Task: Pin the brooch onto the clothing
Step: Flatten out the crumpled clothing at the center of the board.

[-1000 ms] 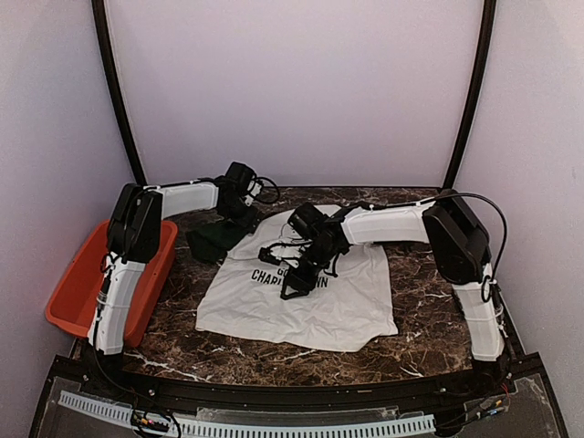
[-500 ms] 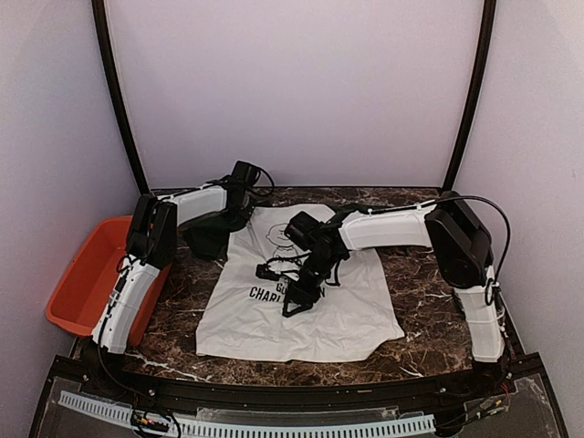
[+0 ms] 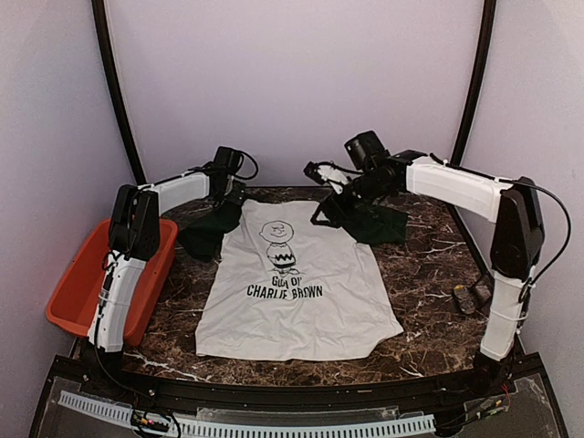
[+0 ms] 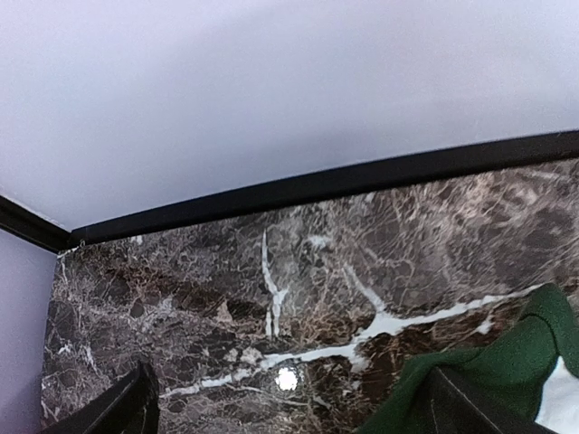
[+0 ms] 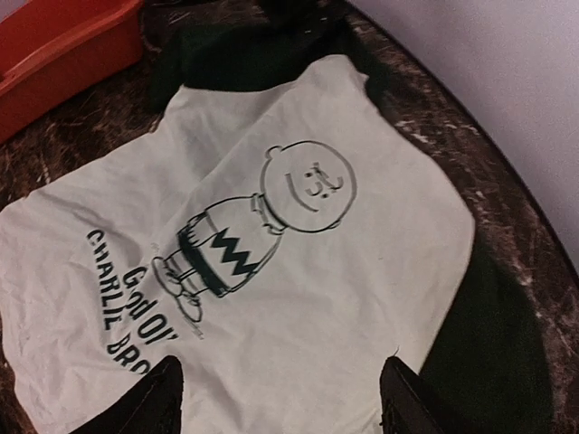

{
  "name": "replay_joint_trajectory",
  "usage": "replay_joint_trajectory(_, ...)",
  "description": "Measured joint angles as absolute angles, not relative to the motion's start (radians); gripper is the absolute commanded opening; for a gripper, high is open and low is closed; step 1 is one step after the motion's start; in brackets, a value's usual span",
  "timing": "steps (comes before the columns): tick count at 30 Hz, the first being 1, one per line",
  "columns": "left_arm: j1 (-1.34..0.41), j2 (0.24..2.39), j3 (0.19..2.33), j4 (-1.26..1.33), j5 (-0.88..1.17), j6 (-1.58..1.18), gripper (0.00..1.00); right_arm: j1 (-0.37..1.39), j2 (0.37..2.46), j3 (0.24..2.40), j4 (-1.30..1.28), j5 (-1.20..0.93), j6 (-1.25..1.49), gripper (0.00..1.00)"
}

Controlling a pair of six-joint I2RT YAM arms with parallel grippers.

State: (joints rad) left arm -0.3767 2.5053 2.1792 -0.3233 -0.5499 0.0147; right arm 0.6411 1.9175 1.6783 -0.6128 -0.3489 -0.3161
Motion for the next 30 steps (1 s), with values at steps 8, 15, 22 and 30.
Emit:
replay_joint_trajectory(8,-0.371,2.363,2.161,-0.345,-0.423,-0.103,0.99,0.515,1.998,1.815,-0.494,-0.224,-0.301,0.72)
replay_joint_trajectory(15,-0.364,2.312,2.190,-0.404,-0.472,-0.090,0.99,0.541,2.103,1.750,-0.443,-0.245,-0.387,0.74)
replay_joint_trajectory(22,-0.354,2.299,2.118,-0.441,-0.461,-0.075,0.99,0.511,2.327,1.897,-0.466,-0.108,-0.388,0.72)
replay_joint_trajectory(30,-0.351,2.201,1.837,-0.422,-0.242,-0.009,0.99,0.447,2.422,1.990,-0.508,0.012,-0.323,0.70)
